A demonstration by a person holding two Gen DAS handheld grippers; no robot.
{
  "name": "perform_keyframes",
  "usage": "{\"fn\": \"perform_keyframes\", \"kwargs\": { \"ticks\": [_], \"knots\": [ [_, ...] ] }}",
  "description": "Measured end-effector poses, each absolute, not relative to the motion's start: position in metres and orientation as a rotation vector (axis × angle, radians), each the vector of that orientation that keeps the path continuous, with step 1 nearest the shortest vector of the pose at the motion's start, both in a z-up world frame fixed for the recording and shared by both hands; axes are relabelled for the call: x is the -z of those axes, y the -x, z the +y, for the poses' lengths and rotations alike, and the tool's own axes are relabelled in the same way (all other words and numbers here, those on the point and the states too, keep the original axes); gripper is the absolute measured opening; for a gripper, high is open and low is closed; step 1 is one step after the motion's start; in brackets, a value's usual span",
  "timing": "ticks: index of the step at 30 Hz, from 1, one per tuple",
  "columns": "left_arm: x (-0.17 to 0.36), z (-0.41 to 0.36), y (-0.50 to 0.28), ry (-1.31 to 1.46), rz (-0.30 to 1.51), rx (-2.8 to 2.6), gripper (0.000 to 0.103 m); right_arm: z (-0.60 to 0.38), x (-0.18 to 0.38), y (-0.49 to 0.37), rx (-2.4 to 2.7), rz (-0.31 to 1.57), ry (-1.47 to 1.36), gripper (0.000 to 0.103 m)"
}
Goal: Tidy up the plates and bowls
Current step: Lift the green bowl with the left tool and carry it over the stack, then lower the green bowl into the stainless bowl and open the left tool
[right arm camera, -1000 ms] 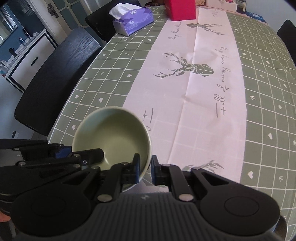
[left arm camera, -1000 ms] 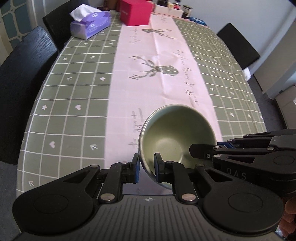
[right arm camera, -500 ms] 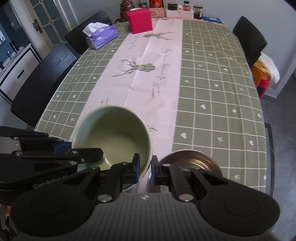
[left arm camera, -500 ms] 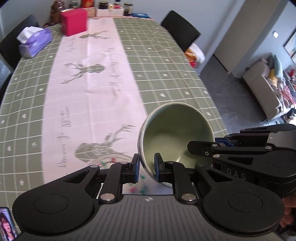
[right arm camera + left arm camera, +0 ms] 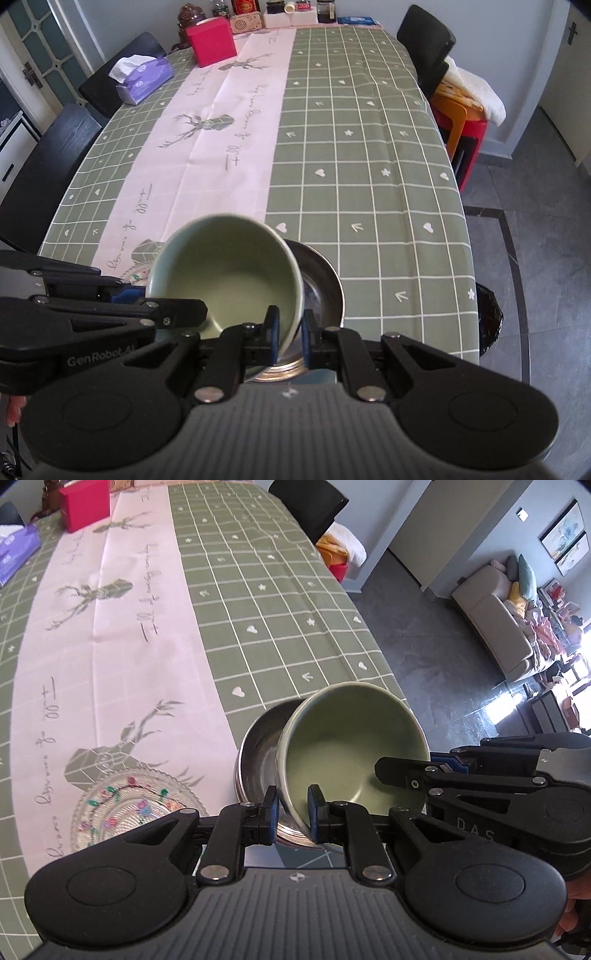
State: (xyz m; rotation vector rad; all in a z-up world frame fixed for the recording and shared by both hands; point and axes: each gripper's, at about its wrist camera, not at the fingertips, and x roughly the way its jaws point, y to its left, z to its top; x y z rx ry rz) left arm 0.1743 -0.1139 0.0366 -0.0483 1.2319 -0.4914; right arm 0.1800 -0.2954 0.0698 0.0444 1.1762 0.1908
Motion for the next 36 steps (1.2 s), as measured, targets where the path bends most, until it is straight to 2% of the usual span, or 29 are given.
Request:
{"fn": "perform_keyframes", "kwargs": {
  "ticks": [8, 23, 28, 31, 36],
  "knots": [
    [-0.013, -0.119, -0.186, 0.047, 1.303, 0.475, 0.017, -0.302, -0.04, -0.192, -0.196, 1.242, -0.054, 0.01],
    [-0.005, -0.122, -0.199, 0.022, 1.346, 0.467, 0.019, -0.301, -0.014, -0.205, -0.212, 1.291, -0.035, 0.009],
    [-0.014, -0.115, -0.201, 0.058, 1.321, 0.483, 0.03, -0.297, -0.013, -0.204, -0.211, 1.289, -0.006, 0.01],
    [-0.029, -0.111, -0.2, 0.066, 1.244, 0.492, 0.038, -0.294, -0.01, -0.205, -0.204, 1.291, 0.022, 0.008],
    [-0.039, -0.107, -0.2, 0.063, 1.211, 0.496, 0.041, -0.293, -0.01, -0.207, -0.2, 1.292, 0.037, 0.008]
  ]
}}
